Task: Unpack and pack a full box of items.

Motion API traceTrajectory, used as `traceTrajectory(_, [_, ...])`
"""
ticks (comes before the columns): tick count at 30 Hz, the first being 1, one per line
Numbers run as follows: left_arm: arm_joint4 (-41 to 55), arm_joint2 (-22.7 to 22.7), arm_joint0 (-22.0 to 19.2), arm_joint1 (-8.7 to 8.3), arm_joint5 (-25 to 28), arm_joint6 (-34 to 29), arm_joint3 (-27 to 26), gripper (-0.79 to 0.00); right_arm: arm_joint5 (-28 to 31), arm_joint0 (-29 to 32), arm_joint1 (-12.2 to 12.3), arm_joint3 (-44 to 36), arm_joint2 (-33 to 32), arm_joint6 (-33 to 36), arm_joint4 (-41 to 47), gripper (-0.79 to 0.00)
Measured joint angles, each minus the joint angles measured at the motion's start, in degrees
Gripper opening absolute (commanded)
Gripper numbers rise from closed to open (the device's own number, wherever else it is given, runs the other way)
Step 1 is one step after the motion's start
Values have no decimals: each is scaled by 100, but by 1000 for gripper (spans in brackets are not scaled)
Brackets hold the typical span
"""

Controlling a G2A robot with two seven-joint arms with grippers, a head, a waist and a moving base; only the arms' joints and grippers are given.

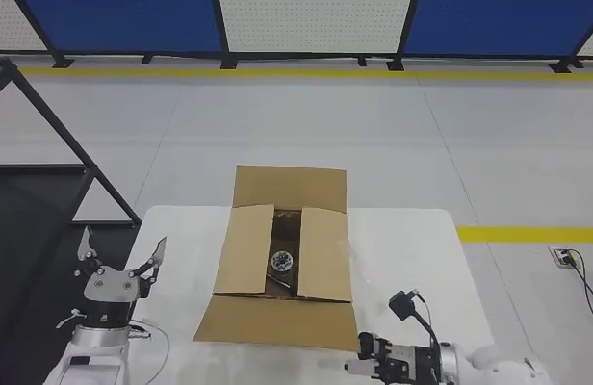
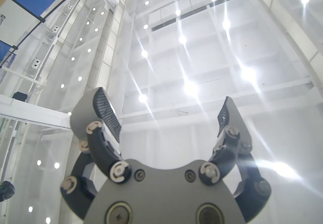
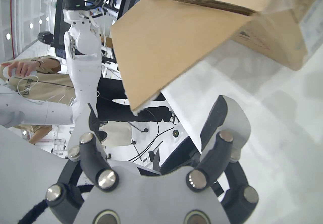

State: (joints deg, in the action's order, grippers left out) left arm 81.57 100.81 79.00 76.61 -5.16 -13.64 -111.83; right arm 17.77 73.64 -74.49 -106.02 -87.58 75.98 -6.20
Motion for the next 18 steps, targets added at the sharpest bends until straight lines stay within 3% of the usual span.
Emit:
traceTrajectory(9, [212, 181, 48, -4, 90, -51, 49, 0, -662, -757, -1, -28, 553, -610, 470, 0])
traceTrajectory(18, [520, 472, 155, -5, 215, -112, 92, 0, -2053, -1758, -92, 242, 1281, -2012, 19, 0])
